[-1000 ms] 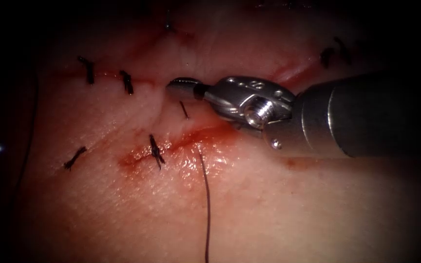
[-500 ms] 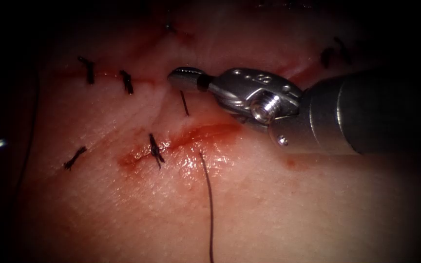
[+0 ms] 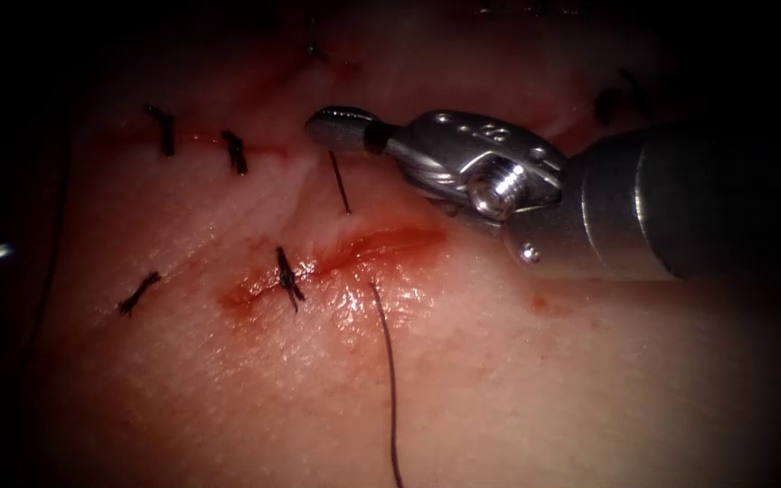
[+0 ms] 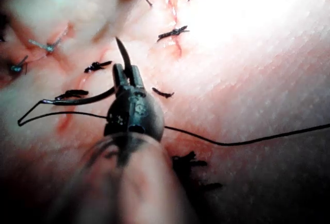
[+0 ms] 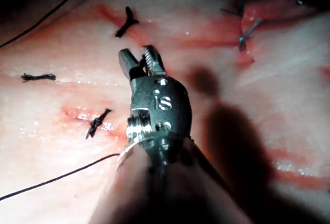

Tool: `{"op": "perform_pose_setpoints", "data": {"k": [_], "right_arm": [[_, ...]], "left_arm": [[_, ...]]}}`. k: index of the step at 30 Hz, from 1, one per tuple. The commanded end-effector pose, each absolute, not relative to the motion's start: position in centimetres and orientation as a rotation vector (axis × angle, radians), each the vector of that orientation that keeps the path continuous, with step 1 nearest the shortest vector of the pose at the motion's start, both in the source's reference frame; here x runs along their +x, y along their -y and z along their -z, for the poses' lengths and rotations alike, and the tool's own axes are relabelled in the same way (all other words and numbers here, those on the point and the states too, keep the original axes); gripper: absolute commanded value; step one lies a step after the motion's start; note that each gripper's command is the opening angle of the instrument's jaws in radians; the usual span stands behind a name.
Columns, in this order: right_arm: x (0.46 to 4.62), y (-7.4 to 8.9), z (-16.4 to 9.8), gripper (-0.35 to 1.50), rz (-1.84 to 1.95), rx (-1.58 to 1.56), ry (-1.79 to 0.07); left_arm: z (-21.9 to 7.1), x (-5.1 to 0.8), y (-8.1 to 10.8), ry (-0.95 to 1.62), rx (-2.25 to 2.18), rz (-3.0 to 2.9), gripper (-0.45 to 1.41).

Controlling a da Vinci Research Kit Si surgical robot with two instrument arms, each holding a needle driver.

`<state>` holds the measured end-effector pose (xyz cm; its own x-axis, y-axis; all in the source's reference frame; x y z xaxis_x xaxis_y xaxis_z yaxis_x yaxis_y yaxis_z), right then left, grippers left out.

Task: Wound Closure

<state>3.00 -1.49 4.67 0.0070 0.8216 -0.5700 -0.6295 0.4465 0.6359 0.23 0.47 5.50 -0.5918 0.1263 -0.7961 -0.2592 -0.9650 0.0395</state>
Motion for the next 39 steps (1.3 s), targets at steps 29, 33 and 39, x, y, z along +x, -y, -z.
{"op": "perform_pose_setpoints", "data": {"k": [29,33,39], "right_arm": [[1.87,1.5,-4.4,1.48,-0.537,-0.228,-1.105],[1.88,1.6,-4.4,1.48,-0.525,-0.223,-1.102],[1.94,1.7,-4.5,1.48,-0.490,-0.185,-1.077]], "left_arm": [[-7.0,0.35,-0.9,-0.201,-1.020,-2.458,1.40],[-6.7,0.37,-0.8,-0.177,-0.994,-2.452,1.40],[-5.9,0.30,-0.5,-0.165,-0.999,-2.545,1.28]]}}
